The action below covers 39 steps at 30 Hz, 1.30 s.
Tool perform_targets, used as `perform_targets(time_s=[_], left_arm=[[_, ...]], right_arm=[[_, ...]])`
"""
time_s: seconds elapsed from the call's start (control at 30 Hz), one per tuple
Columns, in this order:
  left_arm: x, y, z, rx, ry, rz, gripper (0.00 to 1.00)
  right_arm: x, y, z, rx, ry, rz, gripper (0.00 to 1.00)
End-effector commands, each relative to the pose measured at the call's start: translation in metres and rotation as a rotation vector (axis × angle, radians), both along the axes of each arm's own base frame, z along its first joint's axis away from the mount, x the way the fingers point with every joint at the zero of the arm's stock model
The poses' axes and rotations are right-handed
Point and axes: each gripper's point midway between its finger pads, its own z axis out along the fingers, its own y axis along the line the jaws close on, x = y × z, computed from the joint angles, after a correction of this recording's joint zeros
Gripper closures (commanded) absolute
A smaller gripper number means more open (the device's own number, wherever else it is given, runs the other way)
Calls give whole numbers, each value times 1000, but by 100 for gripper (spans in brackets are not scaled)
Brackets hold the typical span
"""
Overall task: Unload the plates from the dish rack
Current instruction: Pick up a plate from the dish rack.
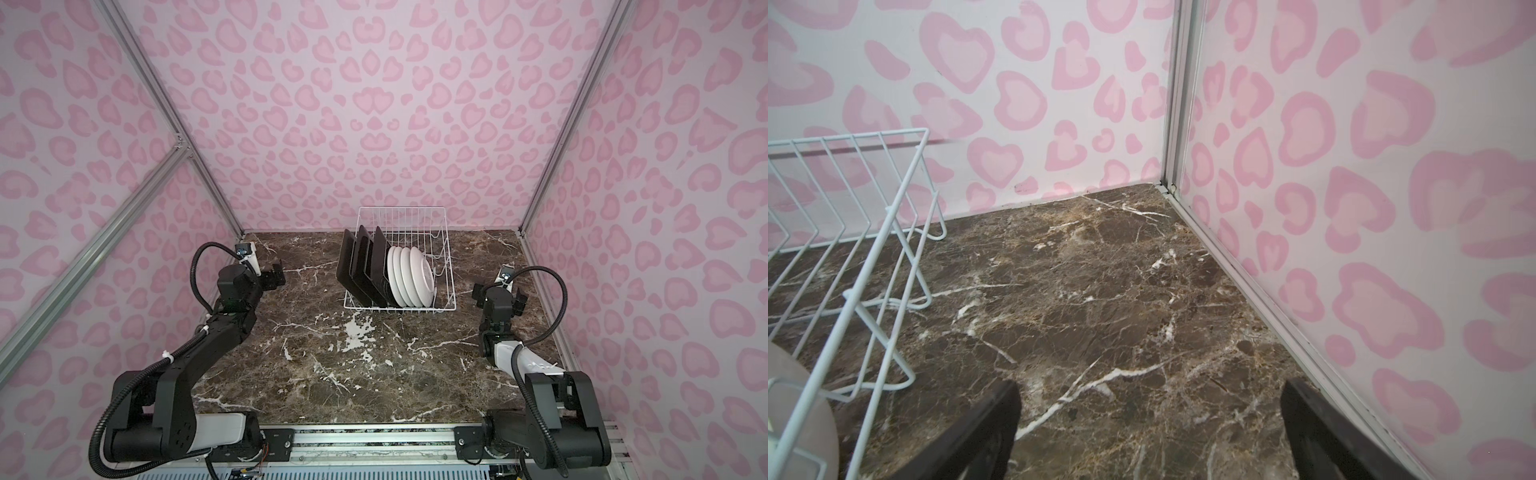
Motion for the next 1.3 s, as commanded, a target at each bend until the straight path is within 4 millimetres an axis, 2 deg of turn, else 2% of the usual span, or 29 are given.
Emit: perform_targets(time_s=[0.0,0.2,0.37,0.63,0.73,0.93,1.27], left_arm=[[-2,-5,20,-17,-10,-20,3],[-19,-18,54,-69,-14,-64,3],[-33,-35,53,-138,134,-126,3],[-58,-63,59,-163,231,-197,1],[-65,-67,56,-157,268,-183,0],[-70,-76,46,-196,330,-170,4],[-57,-107,28,-232,438,-215,10]], right_arm=[[-4,-3,7,-10,20,-20,1],[-2,6,26,20,24,34,1],[0,15,45,32,27,91,1],[10,42,70,70,65,244,0],[14,53,75,85,82,304,1],[20,69,83,101,128,376,1],[22,84,83,109,193,426,1]])
